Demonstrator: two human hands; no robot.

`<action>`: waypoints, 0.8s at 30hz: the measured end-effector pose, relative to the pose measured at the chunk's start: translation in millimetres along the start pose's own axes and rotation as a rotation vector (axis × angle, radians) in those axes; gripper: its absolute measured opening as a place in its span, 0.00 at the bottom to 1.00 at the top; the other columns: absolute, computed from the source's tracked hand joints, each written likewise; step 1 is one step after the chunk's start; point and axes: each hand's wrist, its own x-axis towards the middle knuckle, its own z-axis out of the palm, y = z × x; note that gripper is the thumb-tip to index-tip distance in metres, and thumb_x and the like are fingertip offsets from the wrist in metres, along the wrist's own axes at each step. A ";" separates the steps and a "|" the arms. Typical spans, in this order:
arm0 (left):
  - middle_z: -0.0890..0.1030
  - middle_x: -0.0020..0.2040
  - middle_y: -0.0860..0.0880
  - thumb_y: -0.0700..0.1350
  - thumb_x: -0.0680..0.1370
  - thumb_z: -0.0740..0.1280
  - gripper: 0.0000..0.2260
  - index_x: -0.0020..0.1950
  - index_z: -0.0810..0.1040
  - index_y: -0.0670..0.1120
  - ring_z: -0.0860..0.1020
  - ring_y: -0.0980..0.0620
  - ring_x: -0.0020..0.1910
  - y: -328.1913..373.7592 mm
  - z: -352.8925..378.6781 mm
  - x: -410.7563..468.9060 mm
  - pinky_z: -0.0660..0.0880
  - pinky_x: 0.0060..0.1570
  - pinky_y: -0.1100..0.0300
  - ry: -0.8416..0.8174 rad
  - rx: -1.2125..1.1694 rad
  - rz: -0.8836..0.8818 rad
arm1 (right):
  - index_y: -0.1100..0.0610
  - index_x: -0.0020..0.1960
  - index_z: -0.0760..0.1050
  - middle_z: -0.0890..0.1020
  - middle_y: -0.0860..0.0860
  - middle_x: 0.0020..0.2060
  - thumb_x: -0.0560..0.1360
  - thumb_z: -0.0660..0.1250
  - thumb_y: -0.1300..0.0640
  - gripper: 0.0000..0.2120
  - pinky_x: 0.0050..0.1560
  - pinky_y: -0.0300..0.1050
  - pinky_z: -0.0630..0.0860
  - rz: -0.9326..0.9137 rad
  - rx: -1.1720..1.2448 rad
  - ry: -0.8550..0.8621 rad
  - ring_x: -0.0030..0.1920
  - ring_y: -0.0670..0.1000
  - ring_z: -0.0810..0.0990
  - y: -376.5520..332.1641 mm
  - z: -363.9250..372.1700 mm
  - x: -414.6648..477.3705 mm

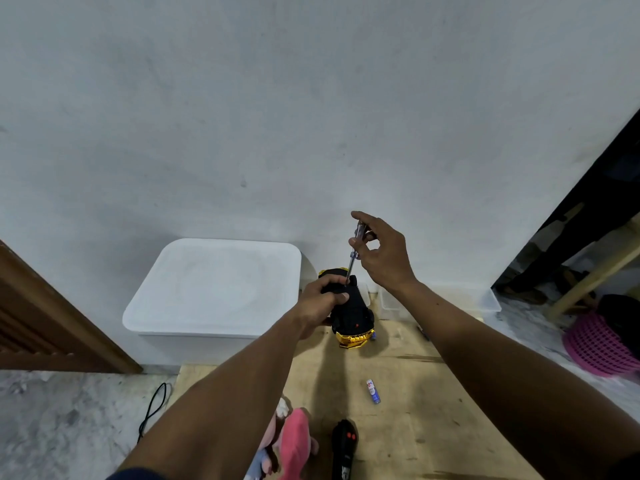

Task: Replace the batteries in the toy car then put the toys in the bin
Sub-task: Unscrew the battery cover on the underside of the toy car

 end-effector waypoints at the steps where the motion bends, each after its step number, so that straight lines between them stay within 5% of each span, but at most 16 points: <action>1: 0.81 0.59 0.44 0.36 0.78 0.67 0.14 0.58 0.79 0.51 0.79 0.42 0.59 -0.4 0.0 0.1 0.80 0.53 0.41 0.006 0.003 0.004 | 0.51 0.67 0.75 0.81 0.49 0.46 0.74 0.73 0.63 0.23 0.47 0.35 0.76 0.021 -0.002 -0.017 0.44 0.47 0.80 -0.7 -0.3 0.0; 5: 0.81 0.59 0.44 0.35 0.77 0.67 0.14 0.59 0.79 0.50 0.80 0.44 0.57 -0.5 2.2 -0.1 0.80 0.52 0.43 0.016 0.006 0.017 | 0.51 0.59 0.73 0.82 0.50 0.39 0.71 0.75 0.62 0.20 0.46 0.43 0.79 0.048 0.024 0.026 0.40 0.48 0.82 -5.7 -0.5 -1.0; 11: 0.80 0.59 0.44 0.35 0.78 0.66 0.14 0.59 0.79 0.49 0.80 0.45 0.55 -0.5 0.1 -0.5 0.82 0.48 0.48 0.049 -0.015 0.015 | 0.58 0.46 0.74 0.81 0.52 0.41 0.67 0.80 0.59 0.16 0.38 0.32 0.75 0.039 0.053 0.170 0.36 0.48 0.80 -8.7 2.8 -1.1; 18: 0.79 0.55 0.48 0.35 0.78 0.67 0.13 0.58 0.78 0.50 0.80 0.48 0.49 -0.8 -4.2 2.0 0.81 0.50 0.45 0.070 -0.004 0.012 | 0.60 0.48 0.76 0.83 0.53 0.41 0.68 0.78 0.64 0.13 0.45 0.42 0.80 0.089 0.111 0.172 0.40 0.52 0.83 -7.0 1.1 -3.0; 24: 0.81 0.58 0.45 0.36 0.77 0.68 0.13 0.58 0.79 0.49 0.81 0.47 0.50 -2.1 5.6 4.4 0.81 0.49 0.44 0.057 -0.020 0.020 | 0.58 0.51 0.78 0.82 0.54 0.46 0.67 0.78 0.65 0.15 0.38 0.35 0.78 0.052 0.152 0.114 0.41 0.52 0.82 -17.4 5.9 -2.3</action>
